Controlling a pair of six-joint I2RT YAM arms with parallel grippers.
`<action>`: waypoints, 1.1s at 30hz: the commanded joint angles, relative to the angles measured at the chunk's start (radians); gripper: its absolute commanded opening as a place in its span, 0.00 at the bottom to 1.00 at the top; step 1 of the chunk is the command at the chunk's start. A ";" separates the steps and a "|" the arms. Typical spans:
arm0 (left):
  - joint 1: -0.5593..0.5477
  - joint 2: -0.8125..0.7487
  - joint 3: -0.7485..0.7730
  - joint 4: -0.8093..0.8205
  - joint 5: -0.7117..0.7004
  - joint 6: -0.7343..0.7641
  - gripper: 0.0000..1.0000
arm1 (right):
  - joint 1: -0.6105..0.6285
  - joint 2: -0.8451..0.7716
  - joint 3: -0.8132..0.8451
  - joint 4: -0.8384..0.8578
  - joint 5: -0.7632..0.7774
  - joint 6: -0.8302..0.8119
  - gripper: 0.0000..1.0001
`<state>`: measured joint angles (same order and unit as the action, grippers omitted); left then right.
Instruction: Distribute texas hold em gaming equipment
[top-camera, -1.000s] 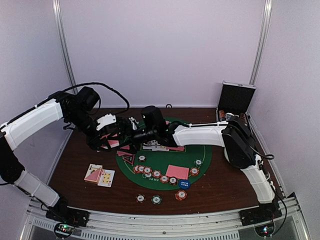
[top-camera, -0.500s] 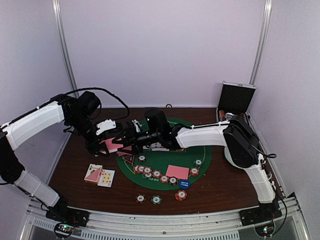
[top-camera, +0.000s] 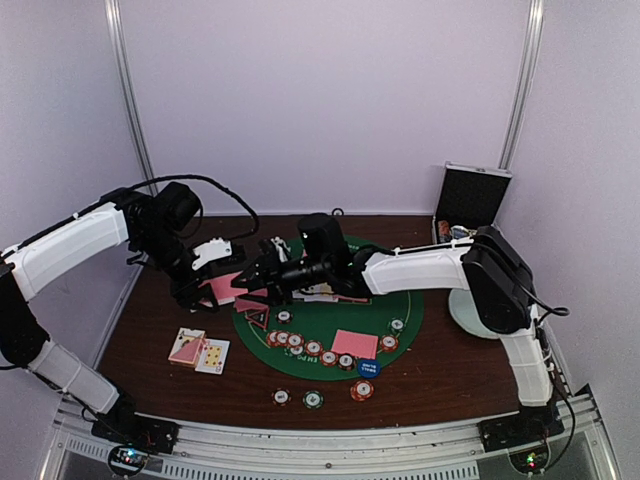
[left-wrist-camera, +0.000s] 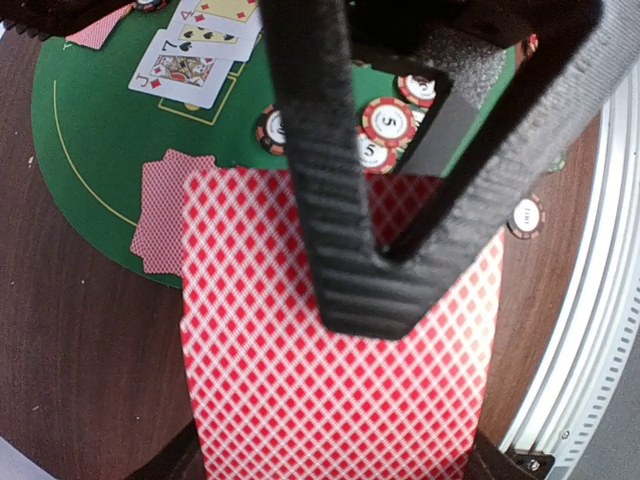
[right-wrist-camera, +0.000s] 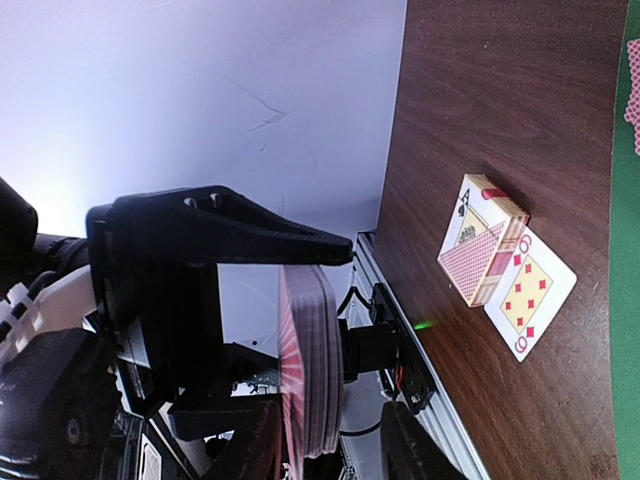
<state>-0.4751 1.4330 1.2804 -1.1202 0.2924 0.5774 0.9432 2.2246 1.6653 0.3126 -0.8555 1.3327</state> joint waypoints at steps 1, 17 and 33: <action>-0.002 -0.013 -0.008 0.043 0.005 0.015 0.00 | 0.005 -0.079 -0.049 0.037 0.014 0.008 0.37; -0.002 -0.025 -0.042 0.058 -0.021 0.027 0.00 | -0.006 -0.108 -0.080 0.014 0.002 0.013 0.01; 0.005 -0.045 -0.084 0.081 -0.072 0.040 0.00 | -0.218 -0.339 -0.384 -0.062 -0.010 -0.098 0.00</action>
<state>-0.4786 1.4143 1.2041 -1.0805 0.2325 0.6022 0.8043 1.9652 1.3449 0.3008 -0.8608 1.3064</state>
